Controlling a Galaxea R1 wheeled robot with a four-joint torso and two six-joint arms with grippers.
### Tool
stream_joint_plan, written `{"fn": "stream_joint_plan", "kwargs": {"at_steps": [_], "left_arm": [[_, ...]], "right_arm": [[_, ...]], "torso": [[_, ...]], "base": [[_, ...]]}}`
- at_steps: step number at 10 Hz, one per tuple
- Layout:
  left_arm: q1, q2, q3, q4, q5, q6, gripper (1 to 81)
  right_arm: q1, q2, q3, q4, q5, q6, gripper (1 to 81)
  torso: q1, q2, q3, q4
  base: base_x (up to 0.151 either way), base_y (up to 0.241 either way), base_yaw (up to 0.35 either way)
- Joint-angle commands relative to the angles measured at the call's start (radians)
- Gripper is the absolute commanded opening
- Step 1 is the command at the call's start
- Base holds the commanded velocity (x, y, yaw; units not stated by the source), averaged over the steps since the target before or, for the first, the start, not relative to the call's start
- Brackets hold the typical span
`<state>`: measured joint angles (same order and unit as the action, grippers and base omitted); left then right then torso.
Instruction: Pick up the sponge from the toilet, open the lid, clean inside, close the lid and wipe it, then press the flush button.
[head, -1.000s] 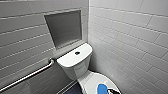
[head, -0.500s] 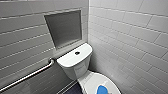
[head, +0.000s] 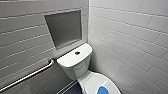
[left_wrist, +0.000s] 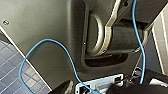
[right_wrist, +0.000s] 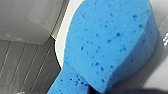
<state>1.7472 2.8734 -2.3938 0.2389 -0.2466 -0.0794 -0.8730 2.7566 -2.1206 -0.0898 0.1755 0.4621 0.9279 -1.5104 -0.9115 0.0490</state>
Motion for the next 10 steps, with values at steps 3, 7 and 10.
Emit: {"fn": "stream_joint_plan", "kwargs": {"at_steps": [3,7,10], "left_arm": [[0.028,-0.006,0.021,0.011,0.061,0.003,81.1],[-0.036,-0.161,0.268,0.013,0.063,0.009,81.1],[-0.114,-0.301,0.495,0.014,0.076,0.012,81.1]], "right_arm": [[0.108,-0.241,0.314,0.007,-0.011,0.016,1.0],[-0.002,-0.585,0.651,0.016,-0.025,0.018,1.0],[-0.192,-0.684,0.665,0.007,-0.016,0.01,1.0]], "torso": [[0.0,0.0,0.0,0.0],[0.0,0.0,0.0,0.0],[0.0,0.0,0.0,0.0]], "base": [[0.0,0.0,0.0],[0.0,0.0,0.0],[0.0,0.0,0.0]]}}
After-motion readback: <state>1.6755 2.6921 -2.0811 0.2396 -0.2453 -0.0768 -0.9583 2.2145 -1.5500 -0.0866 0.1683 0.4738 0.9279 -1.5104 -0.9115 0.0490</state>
